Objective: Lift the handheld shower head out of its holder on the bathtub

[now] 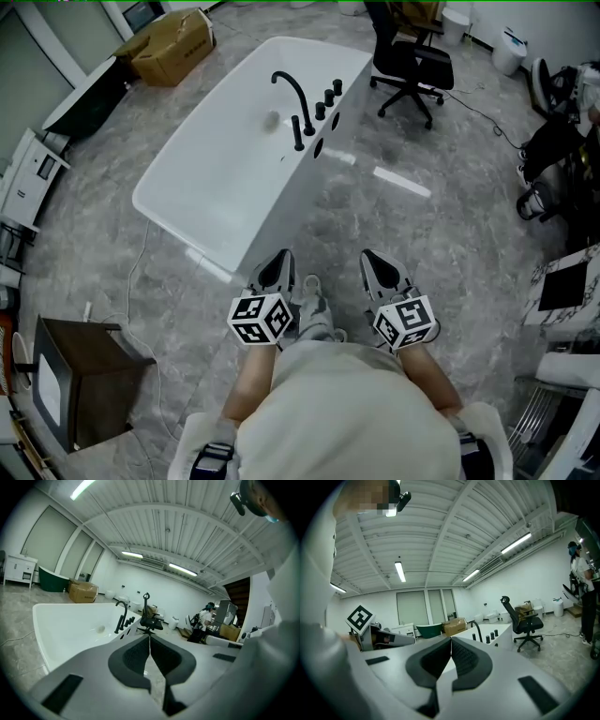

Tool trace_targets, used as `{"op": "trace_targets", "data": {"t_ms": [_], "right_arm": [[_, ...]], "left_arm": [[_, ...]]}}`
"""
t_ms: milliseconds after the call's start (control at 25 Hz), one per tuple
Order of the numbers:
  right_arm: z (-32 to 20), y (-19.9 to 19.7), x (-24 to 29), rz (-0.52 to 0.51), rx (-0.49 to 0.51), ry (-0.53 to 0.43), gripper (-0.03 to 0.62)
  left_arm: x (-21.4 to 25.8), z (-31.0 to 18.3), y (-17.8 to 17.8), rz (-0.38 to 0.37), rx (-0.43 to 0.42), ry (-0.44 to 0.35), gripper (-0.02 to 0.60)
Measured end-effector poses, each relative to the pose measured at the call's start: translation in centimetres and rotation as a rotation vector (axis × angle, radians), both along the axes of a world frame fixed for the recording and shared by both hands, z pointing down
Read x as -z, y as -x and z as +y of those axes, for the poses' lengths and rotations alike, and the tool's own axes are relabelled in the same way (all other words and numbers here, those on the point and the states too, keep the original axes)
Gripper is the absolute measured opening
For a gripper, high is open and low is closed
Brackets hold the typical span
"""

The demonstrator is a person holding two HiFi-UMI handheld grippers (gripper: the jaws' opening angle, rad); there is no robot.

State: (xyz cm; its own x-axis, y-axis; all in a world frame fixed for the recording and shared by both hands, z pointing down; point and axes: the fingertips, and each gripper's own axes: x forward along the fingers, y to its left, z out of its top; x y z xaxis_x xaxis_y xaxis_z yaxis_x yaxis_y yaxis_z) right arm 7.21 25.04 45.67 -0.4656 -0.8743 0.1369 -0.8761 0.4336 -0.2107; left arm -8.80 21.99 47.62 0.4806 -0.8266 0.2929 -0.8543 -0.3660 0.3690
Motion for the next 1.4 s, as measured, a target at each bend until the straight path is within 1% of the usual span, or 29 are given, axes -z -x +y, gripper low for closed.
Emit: {"op": "trace_targets", "data": {"t_ms": [200,360,560,800,1000,1400], "right_arm": [[-2.3,0.2,0.0,0.009,0.010,0.006,0.020],[-4.8,0.4,0.1,0.016,0.022,0.008,0.020],[-8.0,1.0,0.1,0.025,0.039,0.014,0.020],[-12.8,1.7,0.6,0.043,0.058,0.012,0.020],[-16.8,2.4,1.2,0.048,0.054,0.002,0.020],[-24.1,5.2,1.5,0.043,0.045,-0.008,0.020]], "left_arm": [[-0.5,-2.0,0.2,-0.012,0.008,0.013,0.028],[-0.5,-4.2,0.2,-0.008,0.007,0.018,0.028],[-0.3,-7.3,0.4,-0.004,0.010,0.013,0.028],[-0.5,-11.9,1.1,-0.001,0.025,0.026,0.028],[-0.6,-15.5,1.7,-0.007,0.010,0.037,0.028],[-0.7,-22.9,3.5,-0.024,-0.029,0.035,0.028]]}}
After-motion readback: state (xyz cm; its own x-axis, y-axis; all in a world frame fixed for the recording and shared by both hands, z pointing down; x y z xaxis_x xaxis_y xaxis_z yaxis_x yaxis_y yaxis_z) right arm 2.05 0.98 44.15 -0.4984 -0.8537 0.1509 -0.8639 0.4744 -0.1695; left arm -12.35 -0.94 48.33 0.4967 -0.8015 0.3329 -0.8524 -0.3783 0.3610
